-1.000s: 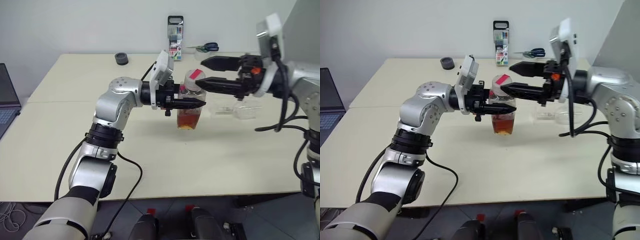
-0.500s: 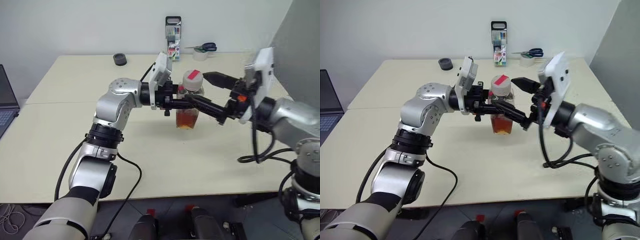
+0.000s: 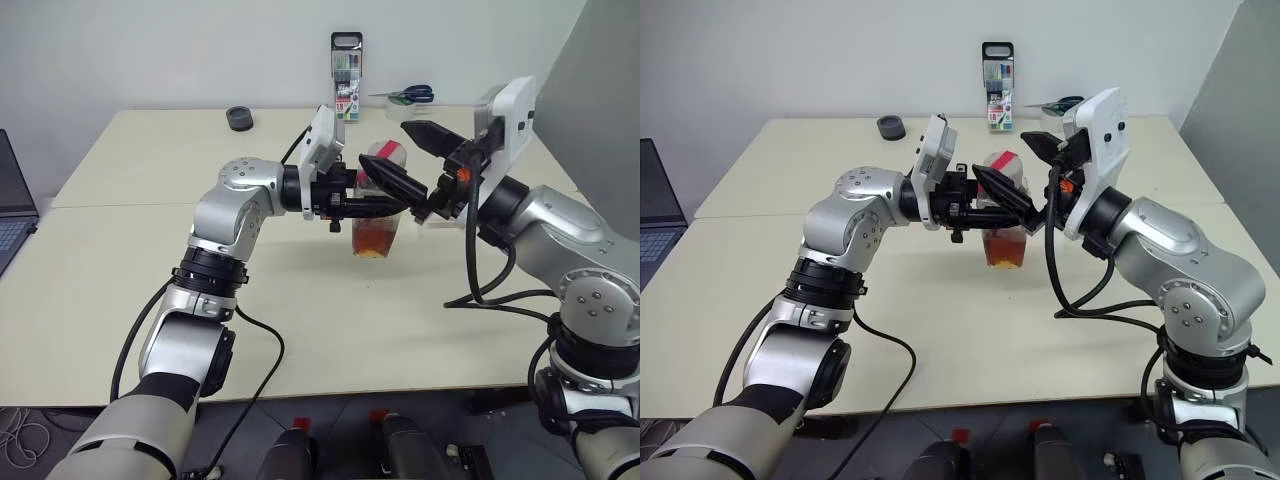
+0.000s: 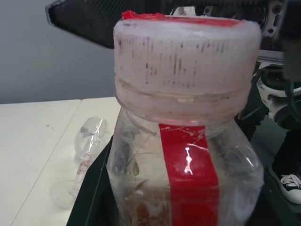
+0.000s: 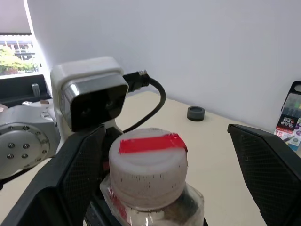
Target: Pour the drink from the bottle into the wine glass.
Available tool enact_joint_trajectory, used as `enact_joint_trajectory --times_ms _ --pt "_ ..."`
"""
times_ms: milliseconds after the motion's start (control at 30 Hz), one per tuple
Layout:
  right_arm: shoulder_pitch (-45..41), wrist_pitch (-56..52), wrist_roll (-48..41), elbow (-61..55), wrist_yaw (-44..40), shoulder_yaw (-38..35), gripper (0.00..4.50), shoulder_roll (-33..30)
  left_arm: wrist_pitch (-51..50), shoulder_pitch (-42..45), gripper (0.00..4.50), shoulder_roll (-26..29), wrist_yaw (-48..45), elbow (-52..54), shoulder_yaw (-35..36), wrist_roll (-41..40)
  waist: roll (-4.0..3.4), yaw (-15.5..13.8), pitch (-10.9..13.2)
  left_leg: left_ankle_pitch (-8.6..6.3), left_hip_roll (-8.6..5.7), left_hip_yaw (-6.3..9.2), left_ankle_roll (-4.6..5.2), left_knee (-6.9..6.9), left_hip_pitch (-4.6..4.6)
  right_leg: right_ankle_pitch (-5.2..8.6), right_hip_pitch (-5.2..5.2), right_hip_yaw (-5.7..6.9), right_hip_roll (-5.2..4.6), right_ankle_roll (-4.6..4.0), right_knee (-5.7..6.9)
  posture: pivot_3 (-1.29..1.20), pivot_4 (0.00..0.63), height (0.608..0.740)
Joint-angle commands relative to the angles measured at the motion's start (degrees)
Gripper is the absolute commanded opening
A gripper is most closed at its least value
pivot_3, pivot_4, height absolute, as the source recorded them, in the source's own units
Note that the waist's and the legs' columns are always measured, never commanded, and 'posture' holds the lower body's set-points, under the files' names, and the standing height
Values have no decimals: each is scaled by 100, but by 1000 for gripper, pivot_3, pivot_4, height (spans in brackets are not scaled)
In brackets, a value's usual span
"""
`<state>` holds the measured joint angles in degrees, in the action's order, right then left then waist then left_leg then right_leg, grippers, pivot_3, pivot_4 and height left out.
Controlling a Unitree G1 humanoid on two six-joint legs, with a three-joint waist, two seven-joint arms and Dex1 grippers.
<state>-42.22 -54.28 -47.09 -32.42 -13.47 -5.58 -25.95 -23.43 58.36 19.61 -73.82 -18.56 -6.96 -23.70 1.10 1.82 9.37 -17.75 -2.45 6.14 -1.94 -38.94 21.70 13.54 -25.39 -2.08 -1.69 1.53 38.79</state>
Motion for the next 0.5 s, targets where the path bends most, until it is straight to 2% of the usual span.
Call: enact_joint_trajectory --times_ms 33,200,500 --pt "-77 110 141 -38 -14 -45 4436 -105 52 48 1766 32 30 267 69 -35 0 1 0 0 -1 -1 0 0 0 0 0 0 0 0 0 0 150 740" --pt "88 186 512 64 -85 19 4436 -350 60 46 1766 45 52 272 66 -30 0 0 0 -1 0 -1 1 0 0 0 0 0 0 0 0 0 150 740" --pt "264 198 533 51 -99 -201 4436 -521 61 59 1766 37 43 258 73 -4 0 -1 0 -1 0 -1 2 0 0 0 0 1 7 0 0 0 150 740"
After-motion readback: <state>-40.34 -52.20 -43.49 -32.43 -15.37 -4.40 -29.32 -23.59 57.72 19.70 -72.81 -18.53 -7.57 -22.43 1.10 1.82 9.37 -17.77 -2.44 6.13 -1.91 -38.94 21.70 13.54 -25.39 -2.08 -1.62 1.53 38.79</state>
